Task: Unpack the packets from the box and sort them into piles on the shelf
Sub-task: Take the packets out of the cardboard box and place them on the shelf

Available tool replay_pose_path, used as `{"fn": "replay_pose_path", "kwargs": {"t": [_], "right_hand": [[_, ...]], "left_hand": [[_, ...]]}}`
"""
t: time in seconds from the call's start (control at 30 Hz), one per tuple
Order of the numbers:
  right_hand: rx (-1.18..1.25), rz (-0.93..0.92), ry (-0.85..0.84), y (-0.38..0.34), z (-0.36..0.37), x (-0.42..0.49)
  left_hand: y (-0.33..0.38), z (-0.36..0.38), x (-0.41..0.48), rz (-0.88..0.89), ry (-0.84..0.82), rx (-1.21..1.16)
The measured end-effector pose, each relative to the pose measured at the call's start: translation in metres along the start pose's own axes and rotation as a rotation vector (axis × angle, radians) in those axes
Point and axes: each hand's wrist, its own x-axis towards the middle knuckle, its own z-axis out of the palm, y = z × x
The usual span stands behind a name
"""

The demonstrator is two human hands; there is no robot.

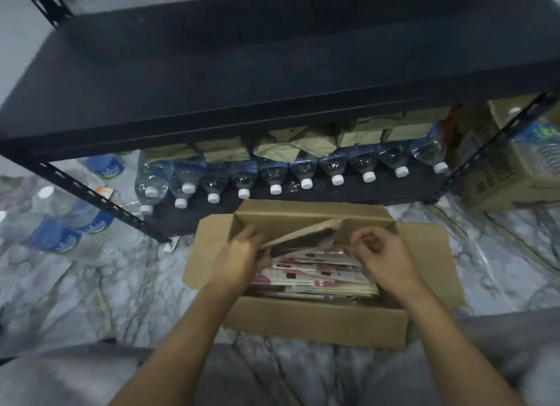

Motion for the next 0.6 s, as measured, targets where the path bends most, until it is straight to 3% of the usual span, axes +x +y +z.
{"fn": "replay_pose_path", "kwargs": {"t": [0.3,0.6], "right_hand": [[-0.147,-0.116,-0.086,-0.016,0.015,-0.022],[-0.383,-0.117,-0.179,0.009,0.042,0.000]], "left_hand": [[-0.021,-0.054,-0.058,-0.143,0.294,-0.176],[-0.035,-0.048,-0.062,-0.191,0.387,-0.220]]}}
